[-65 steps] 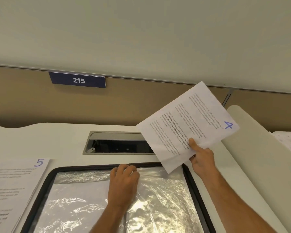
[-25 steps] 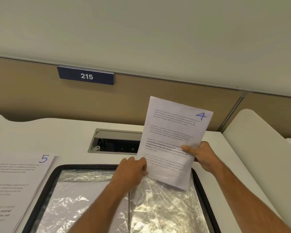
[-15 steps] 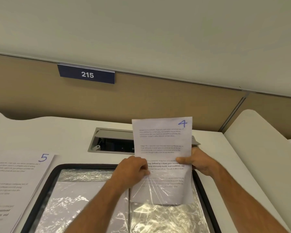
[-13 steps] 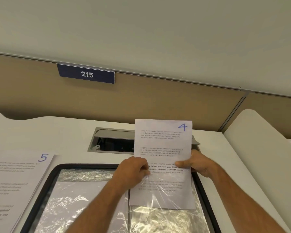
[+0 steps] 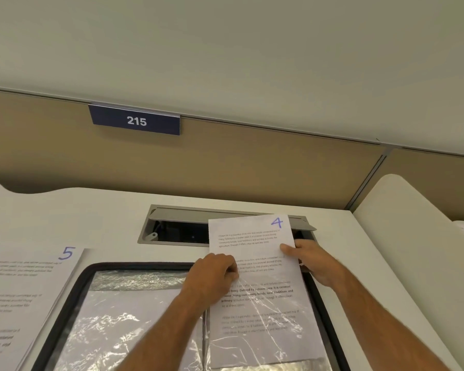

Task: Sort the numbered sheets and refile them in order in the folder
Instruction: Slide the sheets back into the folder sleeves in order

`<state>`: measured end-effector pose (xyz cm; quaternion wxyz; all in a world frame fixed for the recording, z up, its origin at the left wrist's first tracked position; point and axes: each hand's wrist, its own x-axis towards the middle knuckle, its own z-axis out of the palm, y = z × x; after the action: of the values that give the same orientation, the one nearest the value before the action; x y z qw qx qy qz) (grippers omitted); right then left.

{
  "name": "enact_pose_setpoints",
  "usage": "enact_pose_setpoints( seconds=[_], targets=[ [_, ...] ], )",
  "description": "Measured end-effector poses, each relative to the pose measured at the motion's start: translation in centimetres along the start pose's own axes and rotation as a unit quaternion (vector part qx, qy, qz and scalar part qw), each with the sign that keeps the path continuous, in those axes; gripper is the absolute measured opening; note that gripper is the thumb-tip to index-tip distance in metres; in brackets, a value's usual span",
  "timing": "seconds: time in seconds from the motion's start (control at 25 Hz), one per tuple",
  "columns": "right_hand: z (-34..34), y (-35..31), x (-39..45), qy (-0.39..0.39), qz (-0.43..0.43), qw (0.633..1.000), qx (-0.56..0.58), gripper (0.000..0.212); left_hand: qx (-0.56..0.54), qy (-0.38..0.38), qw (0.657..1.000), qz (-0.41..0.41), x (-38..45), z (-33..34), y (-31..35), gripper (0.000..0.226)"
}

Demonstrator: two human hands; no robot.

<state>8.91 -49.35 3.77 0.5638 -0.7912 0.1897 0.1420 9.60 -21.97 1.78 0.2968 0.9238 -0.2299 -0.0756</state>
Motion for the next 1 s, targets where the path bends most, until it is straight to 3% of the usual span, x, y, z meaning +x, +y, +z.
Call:
enact_pose_setpoints(
  seconds=[0.08, 0.24, 0.32, 0.44, 0.52, 0.72, 0.88, 1.0],
  targets=[
    [0.4, 0.1, 0.1, 0.027, 0.003, 0.999, -0.021, 0.015, 0.004, 0.003, 1.0, -0.003, 0.0, 0.1, 0.0, 0.012],
    [-0.4, -0.2, -0.6, -0.047, 0.08, 0.979, -0.18, 0.014, 0.019, 0.011, 1.0, -0.005, 0.0, 0.4, 0.2, 0.015],
    [-0.3, -0.5, -0.8, -0.05, 0.066, 0.985, -0.154, 0.018, 0.021, 0.015, 1.0, -0.002, 0.0, 0.5, 0.3, 0.014],
    [0.6, -0.8, -1.1, 0.016, 0.015, 0.997, -0.075, 0.013, 0.019, 0.023, 1.0, -0.003, 0.0, 0.6, 0.1, 0.014],
    [0.4, -0.8, -1.1, 0.006, 0.031, 0.985, -0.167, 0.013, 0.023, 0.026, 0.999, -0.006, -0.1, 0.8, 0.0, 0.017],
    [-0.4, -1.3, -1.3, -0.074, 0.103, 0.919, -0.373, 0.036, 0.026, 0.049, 0.998, -0.003, -1.0, 1.5, 0.1, 0.023],
    [1.3, -2.1, -1.6, 0.01, -0.011, 0.949, -0.315, 0.033, 0.017, 0.072, 0.997, 0.01, -2.7, 1.5, -0.8, 0.039],
    [2.6, -2.6, -2.0, 0.026, -0.064, 0.931, -0.36, 0.041, 0.072, 0.08, 0.994, 0.005, -4.8, 1.1, -2.2, 0.042]
  ],
)
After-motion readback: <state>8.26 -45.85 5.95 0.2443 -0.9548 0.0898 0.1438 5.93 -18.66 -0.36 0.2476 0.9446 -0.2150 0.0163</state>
